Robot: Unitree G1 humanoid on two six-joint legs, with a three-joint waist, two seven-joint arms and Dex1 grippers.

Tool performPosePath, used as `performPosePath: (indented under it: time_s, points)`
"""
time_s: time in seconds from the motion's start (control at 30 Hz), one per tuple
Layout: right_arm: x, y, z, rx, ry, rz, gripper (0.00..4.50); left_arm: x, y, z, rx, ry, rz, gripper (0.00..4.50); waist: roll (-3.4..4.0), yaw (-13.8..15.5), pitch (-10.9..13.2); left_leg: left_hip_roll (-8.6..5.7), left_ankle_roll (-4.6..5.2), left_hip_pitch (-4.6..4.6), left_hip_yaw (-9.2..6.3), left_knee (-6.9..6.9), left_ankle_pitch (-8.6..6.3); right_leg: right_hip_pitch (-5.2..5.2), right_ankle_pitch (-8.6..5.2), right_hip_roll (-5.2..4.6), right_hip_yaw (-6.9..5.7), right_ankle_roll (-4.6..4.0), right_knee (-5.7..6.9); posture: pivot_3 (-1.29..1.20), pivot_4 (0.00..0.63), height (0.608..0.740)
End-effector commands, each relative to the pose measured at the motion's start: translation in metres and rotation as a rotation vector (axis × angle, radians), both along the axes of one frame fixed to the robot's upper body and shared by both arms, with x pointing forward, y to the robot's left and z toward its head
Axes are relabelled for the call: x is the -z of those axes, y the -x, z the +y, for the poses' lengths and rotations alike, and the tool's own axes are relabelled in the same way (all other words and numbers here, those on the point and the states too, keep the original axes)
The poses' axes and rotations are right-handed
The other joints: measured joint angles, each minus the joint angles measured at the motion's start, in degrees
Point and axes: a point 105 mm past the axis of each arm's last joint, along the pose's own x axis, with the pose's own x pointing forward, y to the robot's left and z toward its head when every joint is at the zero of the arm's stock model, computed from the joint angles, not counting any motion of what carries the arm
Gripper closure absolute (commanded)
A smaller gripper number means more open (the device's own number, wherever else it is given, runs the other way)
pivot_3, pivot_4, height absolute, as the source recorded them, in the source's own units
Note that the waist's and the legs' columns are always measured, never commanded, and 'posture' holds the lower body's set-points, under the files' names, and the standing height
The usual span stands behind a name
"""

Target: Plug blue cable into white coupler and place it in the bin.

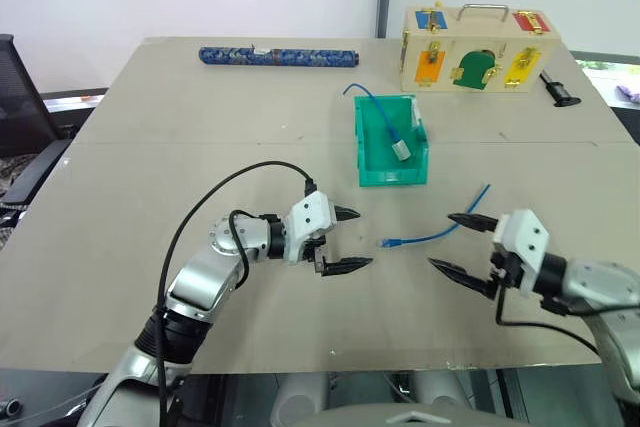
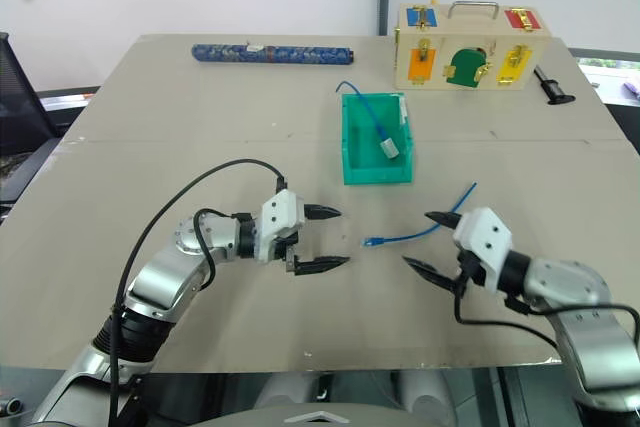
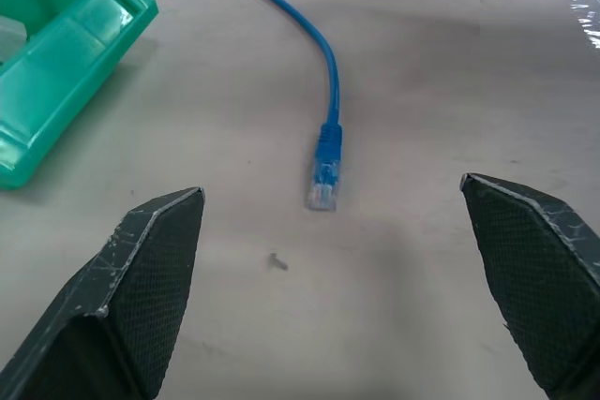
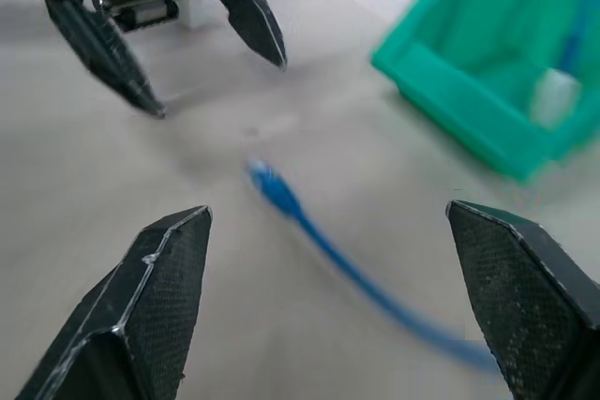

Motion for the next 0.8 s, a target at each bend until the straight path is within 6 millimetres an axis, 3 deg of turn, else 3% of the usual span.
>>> performPosePath:
  time_s: [0.03, 0.2, 0.37, 0.43, 0.5, 0.6, 0.7, 0.8]
  points:
    - [-0.011, 0.016, -0.011, 0.065, 0.039, -0.063, 0.56, -0.003, -0.006, -0.006, 0.016, -0.027, -0.015, 0.00, -0.01, -0.07, -0.01, 0.00, 0.00, 0.01, 0.00, 0.01, 0.00, 0.01, -0.03, 0.01, 0.00, 0.05, 0.00, 0.00, 0.150, 0.740]
    - [-0.011, 0.037, -0.020, 0.140, 0.054, -0.061, 0.56, 0.002, -0.013, -0.013, 0.035, -0.068, -0.019, 0.00, -0.01, -0.48, -0.03, 0.00, 0.00, 0.06, 0.03, 0.04, 0.00, 0.07, -0.14, 0.00, 0.02, 0.14, 0.00, 0.00, 0.150, 0.740]
    - [-0.010, 0.044, -0.021, 0.161, 0.070, -0.055, 0.56, 0.007, -0.017, -0.020, 0.075, -0.112, -0.038, 0.00, -0.03, -0.77, -0.04, 0.00, 0.00, 0.03, 0.04, 0.04, 0.00, 0.07, -0.14, 0.00, 0.03, 0.15, -0.01, 0.00, 0.150, 0.740]
    - [-0.010, 0.044, -0.022, 0.171, 0.076, -0.059, 0.23, 0.012, -0.018, -0.023, 0.092, -0.131, -0.041, 0.54, -0.03, -0.79, -0.04, 0.00, 0.00, 0.04, 0.05, 0.04, 0.00, 0.07, -0.17, -0.01, 0.05, 0.11, -0.02, 0.00, 0.150, 0.740]
    - [-0.011, 0.043, -0.023, 0.188, 0.079, -0.066, 0.23, 0.017, -0.017, -0.029, 0.127, -0.151, -0.050, 1.33, -0.02, -0.76, -0.04, 0.00, 0.00, 0.04, 0.04, 0.04, 0.00, 0.07, -0.17, 0.00, 0.04, 0.10, -0.02, 0.00, 0.150, 0.740]
    - [-0.011, 0.043, -0.024, 0.197, 0.081, -0.065, 0.23, 0.022, -0.017, -0.032, 0.159, -0.170, -0.059, 2.94, -0.03, -0.71, -0.04, -0.01, 0.00, 0.02, 0.03, 0.04, 0.00, 0.07, -0.16, -0.01, 0.04, 0.10, -0.02, 0.00, 0.150, 0.740]
    - [-0.011, 0.044, -0.023, 0.201, 0.078, -0.062, 0.23, 0.023, -0.018, -0.030, 0.177, -0.181, -0.067, 4.24, -0.03, -0.68, -0.05, -0.01, 0.00, 0.02, 0.03, 0.04, 0.00, 0.07, -0.16, -0.01, 0.04, 0.09, -0.02, 0.00, 0.150, 0.740]
    - [-0.011, 0.042, -0.020, 0.218, 0.056, -0.055, 0.23, 0.020, -0.017, -0.028, 0.198, -0.169, -0.078, 4.42, -0.03, -0.71, -0.05, -0.01, 0.00, 0.03, 0.03, 0.04, 0.00, 0.07, -0.16, -0.01, 0.04, 0.10, -0.02, 0.00, 0.150, 0.740]
